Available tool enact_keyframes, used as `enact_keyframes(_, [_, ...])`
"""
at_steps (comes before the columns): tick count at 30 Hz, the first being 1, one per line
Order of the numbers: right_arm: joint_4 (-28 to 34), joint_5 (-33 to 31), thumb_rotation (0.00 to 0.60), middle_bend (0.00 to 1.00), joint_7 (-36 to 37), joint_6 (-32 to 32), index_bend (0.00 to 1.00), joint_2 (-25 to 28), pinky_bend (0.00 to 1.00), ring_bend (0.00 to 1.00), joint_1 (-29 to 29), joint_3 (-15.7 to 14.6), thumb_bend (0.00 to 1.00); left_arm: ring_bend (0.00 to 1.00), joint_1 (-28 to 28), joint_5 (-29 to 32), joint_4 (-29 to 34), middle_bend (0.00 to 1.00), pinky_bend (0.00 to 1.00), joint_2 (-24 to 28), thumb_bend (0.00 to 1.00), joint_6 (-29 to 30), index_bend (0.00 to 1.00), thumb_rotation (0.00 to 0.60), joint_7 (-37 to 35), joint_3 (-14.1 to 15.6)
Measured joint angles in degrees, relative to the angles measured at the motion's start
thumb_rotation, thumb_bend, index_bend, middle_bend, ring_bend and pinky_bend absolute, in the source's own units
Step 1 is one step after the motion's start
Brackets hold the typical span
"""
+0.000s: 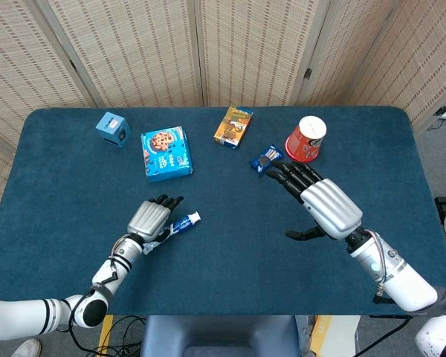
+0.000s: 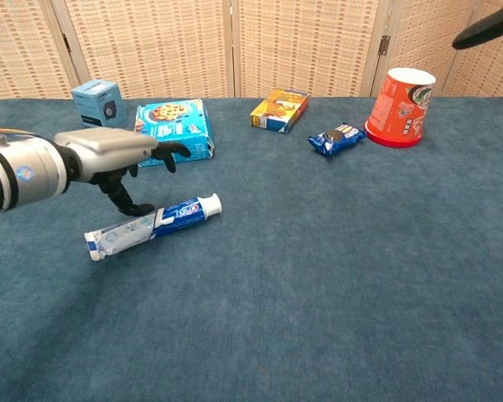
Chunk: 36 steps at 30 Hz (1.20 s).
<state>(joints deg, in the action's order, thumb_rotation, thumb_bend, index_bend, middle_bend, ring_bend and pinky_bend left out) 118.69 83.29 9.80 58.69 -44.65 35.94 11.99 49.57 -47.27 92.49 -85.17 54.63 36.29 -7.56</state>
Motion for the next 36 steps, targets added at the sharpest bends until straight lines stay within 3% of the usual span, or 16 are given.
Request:
enact_keyframes(10, [-2.0, -0.5, 0.6, 0.0, -1.0, 2.5, 0.0, 2.0, 0.0, 0.0, -4.3, -2.1, 0.0, 0.14, -7.8, -7.4, 4.0, 0.21, 0.32, 10.7, 0.39, 8.3, 0.11, 0.6, -12.3, -1.3])
enact_keyframes(18, [-5.3, -1.1, 0.6, 0.0, -9.9, 9.4, 0.0, 0.4, 0.0, 0.0, -9.6, -4.1, 0.01, 0.14, -15.9, -12.5, 2.9, 0.21, 0.32, 18.0, 0.39, 14.7, 0.16, 0.6, -21.8, -1.0])
enact_keyframes(26, [-11.5, -1.0, 0.6, 0.0, -13.4, 18.6, 0.0, -3.8, 0.0, 0.0, -17.0, -6.5, 0.08, 0.15, -24.0, -18.2, 2.0, 0.24, 0.32, 21.2, 0.39, 22.5, 0.21, 0.6, -27.3, 1.5])
enact_keyframes(36, [-17.9, 2.1, 0.6, 0.0, -7.6, 22.6, 0.0, -8.0, 0.0, 0.0, -22.4, -9.5, 0.09, 0.17, -32.6, -25.1, 3.8, 0.25, 0.32, 22.3, 0.39, 30.6, 0.25, 0.6, -34.7, 3.9])
